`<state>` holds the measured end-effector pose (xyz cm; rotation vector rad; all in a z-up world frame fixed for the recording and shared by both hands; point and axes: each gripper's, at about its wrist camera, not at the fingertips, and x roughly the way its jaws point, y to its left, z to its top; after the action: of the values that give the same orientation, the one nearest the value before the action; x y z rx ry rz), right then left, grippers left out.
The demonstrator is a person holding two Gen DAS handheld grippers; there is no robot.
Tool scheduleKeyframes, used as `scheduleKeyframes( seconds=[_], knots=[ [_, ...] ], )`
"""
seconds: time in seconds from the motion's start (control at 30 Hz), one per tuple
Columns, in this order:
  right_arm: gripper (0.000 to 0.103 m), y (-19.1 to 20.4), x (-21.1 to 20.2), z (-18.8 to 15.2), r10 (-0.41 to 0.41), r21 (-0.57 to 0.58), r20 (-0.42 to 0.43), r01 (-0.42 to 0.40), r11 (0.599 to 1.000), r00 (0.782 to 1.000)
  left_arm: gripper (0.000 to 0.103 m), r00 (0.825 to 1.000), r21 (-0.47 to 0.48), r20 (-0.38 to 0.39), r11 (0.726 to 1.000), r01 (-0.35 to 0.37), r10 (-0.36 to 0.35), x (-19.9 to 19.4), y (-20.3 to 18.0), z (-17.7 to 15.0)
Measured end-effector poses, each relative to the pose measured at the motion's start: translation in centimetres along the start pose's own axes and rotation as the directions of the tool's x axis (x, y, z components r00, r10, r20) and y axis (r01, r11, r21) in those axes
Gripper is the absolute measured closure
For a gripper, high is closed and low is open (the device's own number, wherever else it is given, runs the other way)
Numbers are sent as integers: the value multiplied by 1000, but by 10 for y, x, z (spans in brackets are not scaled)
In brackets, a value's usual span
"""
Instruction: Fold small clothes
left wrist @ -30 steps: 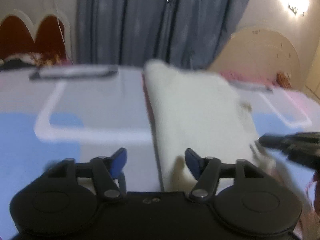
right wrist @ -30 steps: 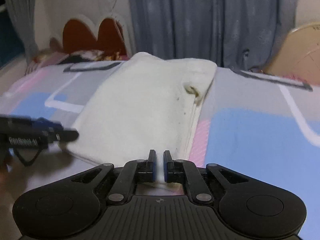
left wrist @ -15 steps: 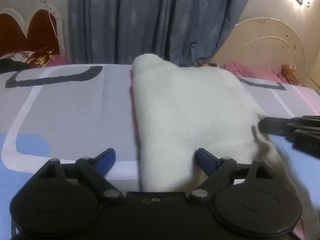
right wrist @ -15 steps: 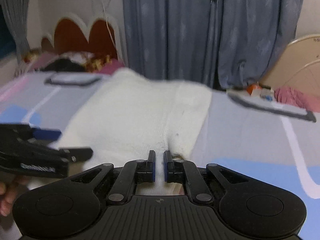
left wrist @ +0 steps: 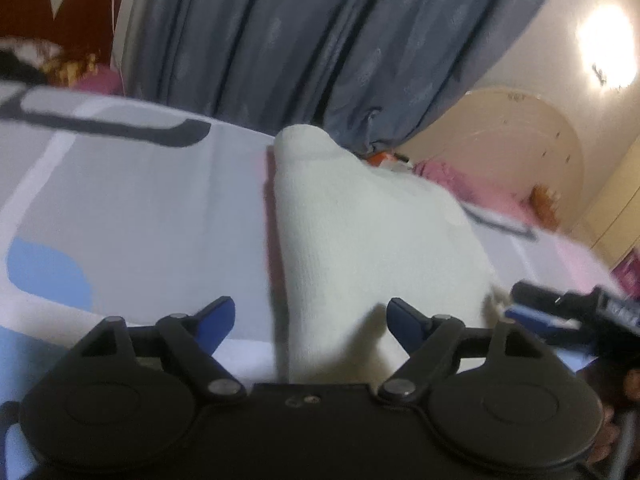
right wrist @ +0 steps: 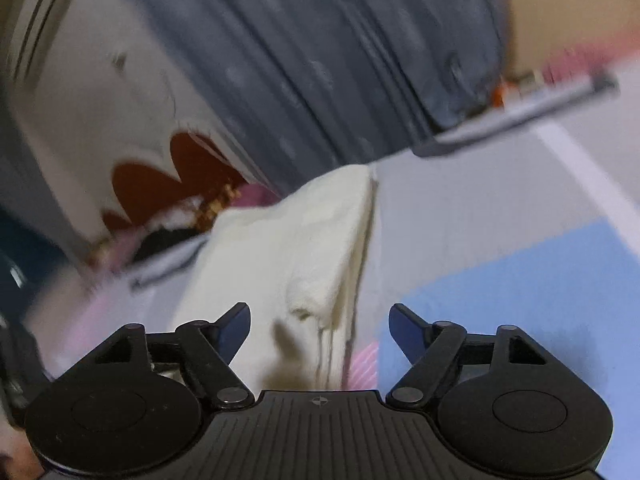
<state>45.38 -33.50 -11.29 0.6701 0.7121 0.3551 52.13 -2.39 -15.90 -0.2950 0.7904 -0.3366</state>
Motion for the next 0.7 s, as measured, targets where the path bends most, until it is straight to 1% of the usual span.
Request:
scheduleKeyframes(
  seconds=[0.07,0.1,0.17,0.27,0.37,0.43,0.47,0.5,0.53,0.57,0.63,0.7],
  knots=[
    [27,-14,7,3,51,74,-35,-48,996,998,24,1000,-38,-18,999,25,-25,5,8,3],
    [27,-19,11,3,65,99,-50,-60,993,997,23,999,-54,-24,998,35,-36,7,11,4],
    [27,-20,12,7,70,100,-44,-66,993,997,23,998,-79,-31,995,53,-55,10,14,7],
    [27,-13,18,10,90,87,-74,-83,993,993,23,997,-71,-49,996,56,-60,16,14,11],
    [27,-7,28,12,64,34,-85,-62,998,994,23,997,-35,-62,998,49,-51,22,6,13],
    [28,-1,33,13,46,15,-88,-45,999,995,25,996,-38,-66,997,63,-66,26,1,15],
    [34,1,35,13,31,6,-87,-30,1000,996,31,994,-55,-66,995,87,-90,28,2,16],
    [39,2,37,12,19,-4,-88,-20,1000,996,34,990,-82,-67,990,115,-121,29,5,17],
    [40,1,38,12,19,-6,-90,-19,1000,996,35,988,-110,-70,985,132,-140,32,8,18],
    [42,0,38,11,26,2,-94,-26,1000,995,35,988,-111,-70,985,133,-141,34,7,18],
    [43,-2,38,11,32,-8,-99,-33,999,995,34,991,-67,-70,991,114,-118,38,1,19],
    [43,3,42,10,21,-40,-105,-25,999,994,37,994,-34,-66,996,87,-89,41,-6,20]
  ],
)
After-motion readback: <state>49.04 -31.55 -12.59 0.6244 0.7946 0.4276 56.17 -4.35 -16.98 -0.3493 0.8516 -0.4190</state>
